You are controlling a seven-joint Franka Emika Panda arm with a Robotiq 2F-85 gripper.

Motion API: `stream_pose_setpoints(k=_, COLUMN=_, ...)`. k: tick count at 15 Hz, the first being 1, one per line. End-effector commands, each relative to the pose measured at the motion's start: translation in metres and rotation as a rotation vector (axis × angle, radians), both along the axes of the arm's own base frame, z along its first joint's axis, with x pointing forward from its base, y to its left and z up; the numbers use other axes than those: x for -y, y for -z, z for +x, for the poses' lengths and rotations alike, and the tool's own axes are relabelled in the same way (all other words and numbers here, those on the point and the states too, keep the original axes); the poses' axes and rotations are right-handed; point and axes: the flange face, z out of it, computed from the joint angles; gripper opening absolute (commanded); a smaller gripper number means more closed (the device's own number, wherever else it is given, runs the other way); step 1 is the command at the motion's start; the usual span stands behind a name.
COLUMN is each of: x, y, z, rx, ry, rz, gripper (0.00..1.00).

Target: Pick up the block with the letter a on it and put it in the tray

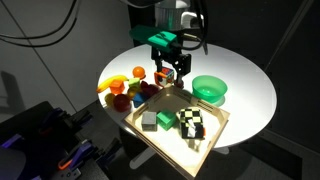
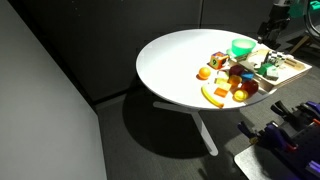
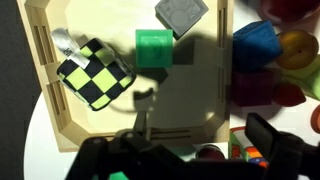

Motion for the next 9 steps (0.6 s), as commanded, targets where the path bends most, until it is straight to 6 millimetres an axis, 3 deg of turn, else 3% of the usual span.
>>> stream_pose_setpoints(k=1, x=-0.013, y=-0.029, z=0.008, rx=-0.023, ry=-0.087, rz=-0.017, gripper=1.00)
stream_pose_setpoints(k=5, x=-0.027, y=-0.050, z=0.015, rx=-0.021, ry=-0.124, rz=-0.039, gripper=1.00)
stream_pose_setpoints(k=9, x=-0.035, y=-0.058, z=0.020, rx=-0.023, ry=-0.141, rz=-0.031, gripper=1.00)
